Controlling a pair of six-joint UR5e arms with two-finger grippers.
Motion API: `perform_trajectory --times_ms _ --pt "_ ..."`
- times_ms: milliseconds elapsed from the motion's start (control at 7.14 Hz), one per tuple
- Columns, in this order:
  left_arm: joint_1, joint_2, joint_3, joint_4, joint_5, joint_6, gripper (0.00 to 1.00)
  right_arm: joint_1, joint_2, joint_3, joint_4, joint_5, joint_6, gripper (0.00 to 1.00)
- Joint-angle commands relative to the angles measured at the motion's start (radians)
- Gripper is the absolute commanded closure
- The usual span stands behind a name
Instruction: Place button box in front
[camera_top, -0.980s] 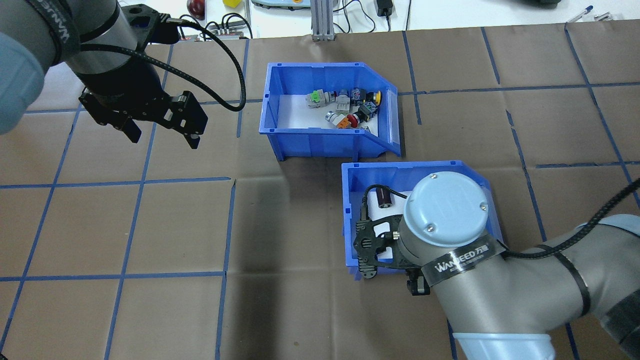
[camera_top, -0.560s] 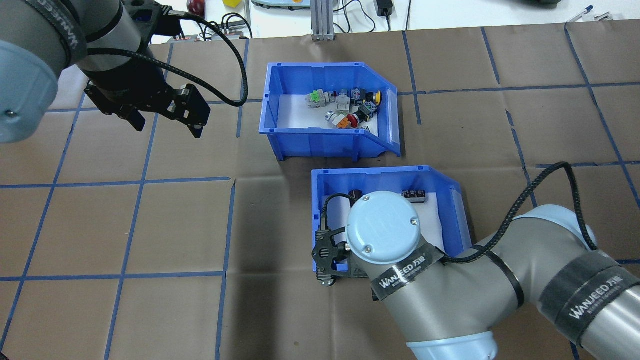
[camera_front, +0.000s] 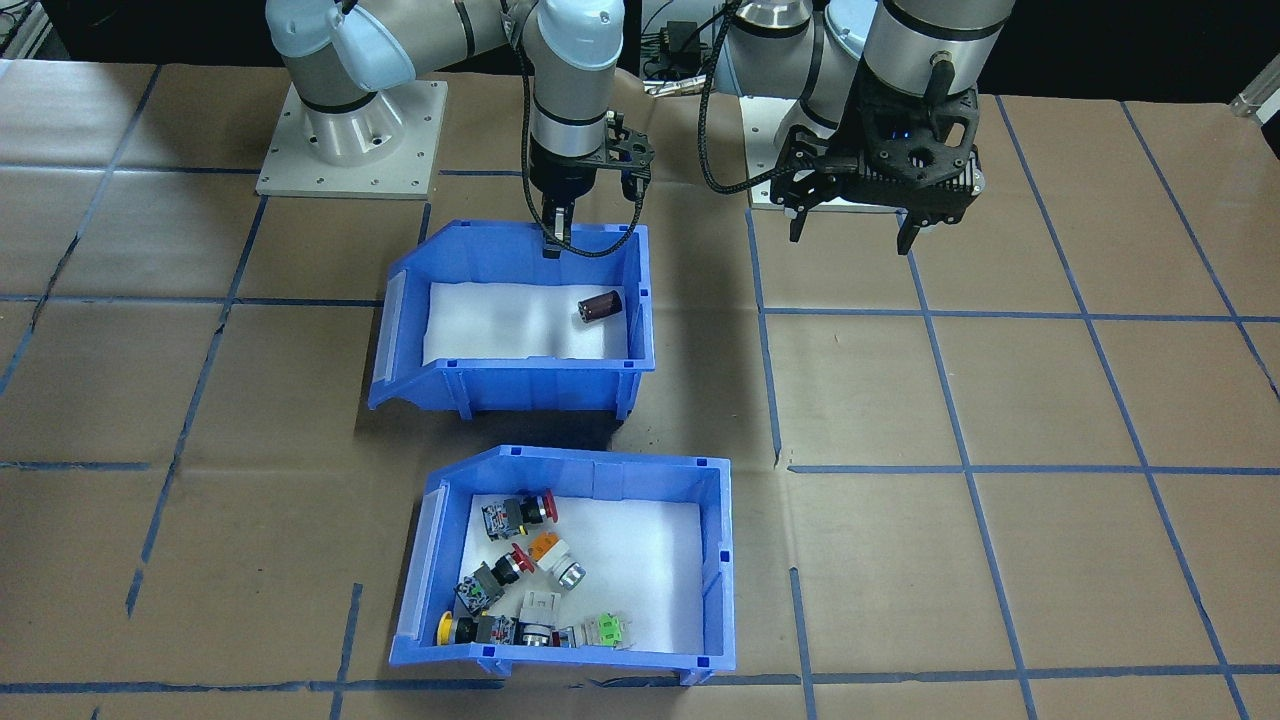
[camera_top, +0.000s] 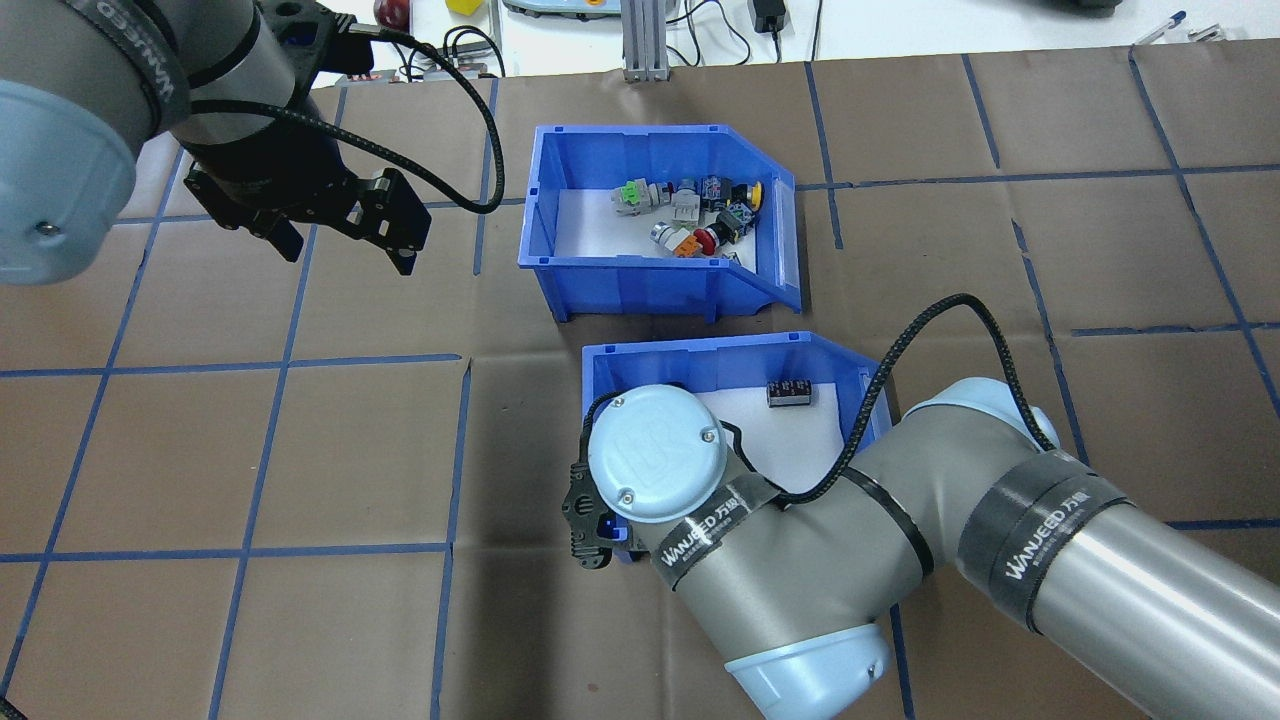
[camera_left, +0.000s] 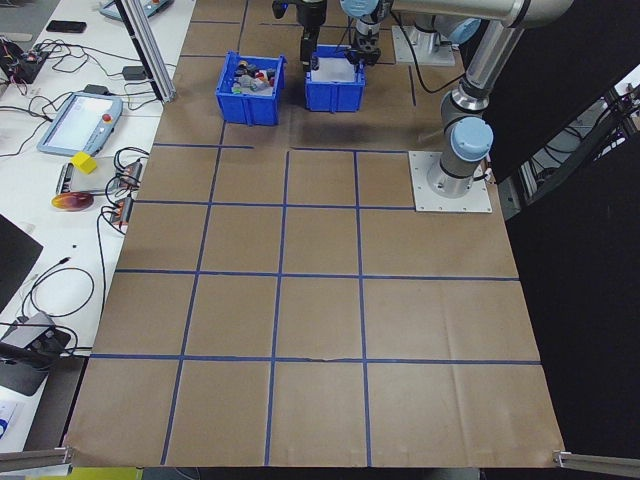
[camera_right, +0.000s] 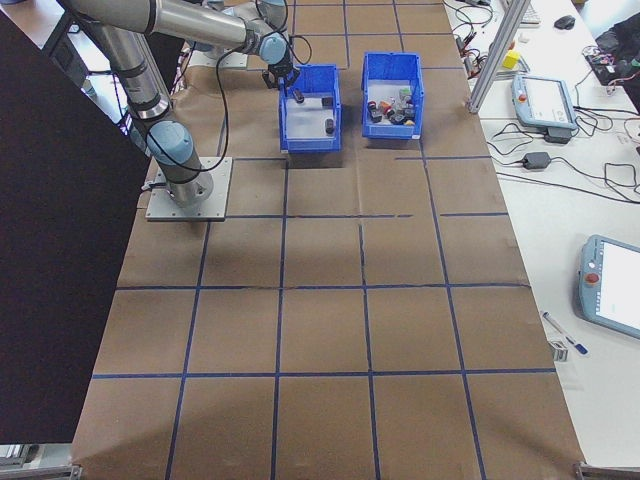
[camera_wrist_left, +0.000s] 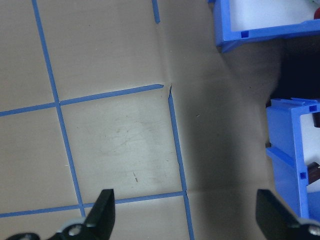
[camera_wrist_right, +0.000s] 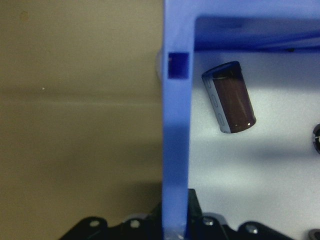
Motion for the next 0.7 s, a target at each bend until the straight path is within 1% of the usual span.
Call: perform_trajectory --times_ms 0,140,280,420,560 --pt "-0.002 -0.007 -0.001 0.000 0.001 0.000 0.01 0.002 0.004 -0.005 0.002 0.012 0.029 0.40" --pt "-0.002 -0.009 -0.001 0.000 0.001 0.000 0.01 0.002 -0.002 -0.014 0.002 0.011 0.058 0.00" --pt "-0.002 -0.007 -0.001 0.000 0.002 0.000 0.01 -0.002 -0.008 -0.040 0.015 0.003 0.060 0.00" --pt "-0.002 -0.007 -0.005 0.000 0.004 0.000 0.01 -0.011 -0.025 -0.067 0.059 0.003 0.060 0.00" --pt "-0.002 -0.007 -0.004 0.000 0.004 0.000 0.01 -0.028 -0.063 -0.106 0.148 0.004 0.060 0.00"
